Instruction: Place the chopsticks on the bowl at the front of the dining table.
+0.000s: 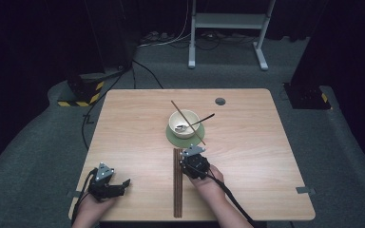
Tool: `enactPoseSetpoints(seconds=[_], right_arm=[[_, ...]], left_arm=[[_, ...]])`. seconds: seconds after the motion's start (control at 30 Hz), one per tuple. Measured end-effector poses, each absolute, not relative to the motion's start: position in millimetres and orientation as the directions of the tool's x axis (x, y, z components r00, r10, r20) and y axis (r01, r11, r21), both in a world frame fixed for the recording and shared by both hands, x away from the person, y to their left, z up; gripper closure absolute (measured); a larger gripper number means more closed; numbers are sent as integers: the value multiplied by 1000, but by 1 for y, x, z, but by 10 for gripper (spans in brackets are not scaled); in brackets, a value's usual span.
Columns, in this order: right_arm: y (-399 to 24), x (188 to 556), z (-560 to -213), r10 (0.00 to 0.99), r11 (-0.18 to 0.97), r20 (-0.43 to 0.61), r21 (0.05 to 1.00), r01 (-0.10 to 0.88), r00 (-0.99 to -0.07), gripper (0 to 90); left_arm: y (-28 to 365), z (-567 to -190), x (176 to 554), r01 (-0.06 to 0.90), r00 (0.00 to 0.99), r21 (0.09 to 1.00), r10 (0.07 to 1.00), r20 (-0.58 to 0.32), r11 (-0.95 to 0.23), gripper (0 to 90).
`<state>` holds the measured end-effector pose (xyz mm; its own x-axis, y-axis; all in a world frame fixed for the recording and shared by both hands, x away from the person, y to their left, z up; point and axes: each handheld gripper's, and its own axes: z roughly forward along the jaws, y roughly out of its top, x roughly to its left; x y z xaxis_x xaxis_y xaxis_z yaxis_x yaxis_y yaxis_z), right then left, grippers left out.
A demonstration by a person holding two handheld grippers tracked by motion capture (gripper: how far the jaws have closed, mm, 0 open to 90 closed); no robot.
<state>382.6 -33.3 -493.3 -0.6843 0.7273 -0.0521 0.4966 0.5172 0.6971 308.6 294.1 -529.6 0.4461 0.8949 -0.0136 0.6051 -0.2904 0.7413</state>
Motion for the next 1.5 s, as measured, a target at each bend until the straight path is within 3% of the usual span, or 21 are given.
enactPoseSetpoints(seconds=[1.5], right_arm=[[-37,382,-514,731,518,-24,670,532,-682,683]], left_arm=[[294,-530,309,605,447,741,894,-14,-291,174]])
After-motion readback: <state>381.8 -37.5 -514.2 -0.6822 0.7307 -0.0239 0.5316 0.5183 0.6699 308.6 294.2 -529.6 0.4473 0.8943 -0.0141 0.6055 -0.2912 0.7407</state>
